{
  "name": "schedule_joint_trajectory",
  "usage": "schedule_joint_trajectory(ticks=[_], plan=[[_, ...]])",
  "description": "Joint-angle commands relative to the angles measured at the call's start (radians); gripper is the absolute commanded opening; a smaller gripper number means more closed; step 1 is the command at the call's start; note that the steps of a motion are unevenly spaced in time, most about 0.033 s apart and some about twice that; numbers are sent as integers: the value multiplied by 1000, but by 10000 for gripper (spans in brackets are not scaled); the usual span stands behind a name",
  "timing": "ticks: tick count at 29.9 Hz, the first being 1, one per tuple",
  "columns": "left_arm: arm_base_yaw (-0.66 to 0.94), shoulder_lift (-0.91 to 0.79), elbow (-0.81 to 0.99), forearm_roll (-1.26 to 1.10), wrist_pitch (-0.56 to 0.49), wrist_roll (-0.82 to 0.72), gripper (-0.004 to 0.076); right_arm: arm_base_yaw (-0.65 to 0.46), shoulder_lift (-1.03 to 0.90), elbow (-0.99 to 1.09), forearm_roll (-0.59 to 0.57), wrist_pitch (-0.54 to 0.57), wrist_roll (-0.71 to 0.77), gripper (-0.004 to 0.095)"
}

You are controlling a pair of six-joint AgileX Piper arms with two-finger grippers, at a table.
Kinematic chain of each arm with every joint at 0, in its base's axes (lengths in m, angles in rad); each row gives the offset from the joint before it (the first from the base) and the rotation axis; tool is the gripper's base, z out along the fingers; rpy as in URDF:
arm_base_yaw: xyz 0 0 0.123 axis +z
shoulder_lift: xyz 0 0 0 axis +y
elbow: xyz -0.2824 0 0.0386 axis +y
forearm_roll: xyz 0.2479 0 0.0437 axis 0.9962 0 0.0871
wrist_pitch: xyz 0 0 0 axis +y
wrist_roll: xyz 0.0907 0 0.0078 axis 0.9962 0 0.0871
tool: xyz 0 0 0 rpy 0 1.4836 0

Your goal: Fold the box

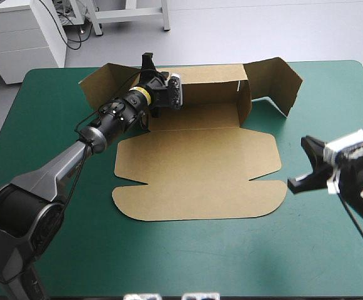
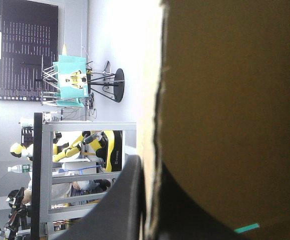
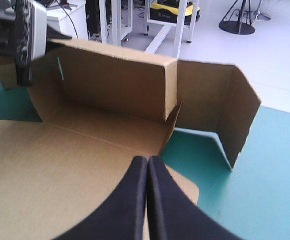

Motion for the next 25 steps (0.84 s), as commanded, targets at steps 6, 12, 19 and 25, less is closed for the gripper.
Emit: schedule_joint_trajectory(ticks=[6, 12, 19, 25], plan=[[-2, -68, -24, -18, -54, -28, -7, 2, 409, -471, -17, 4, 21, -19], [-2, -68, -24, -20, -52, -48, -7, -2, 672, -768, -47, 100, 62, -19], [-2, -68, -24, -20, -46, -48, -7, -3, 922, -1059, -239, 220, 229, -19], [-2, -68, -24, -20, -46, -48, -7, -3, 1117, -1224, -285, 278, 274, -19]])
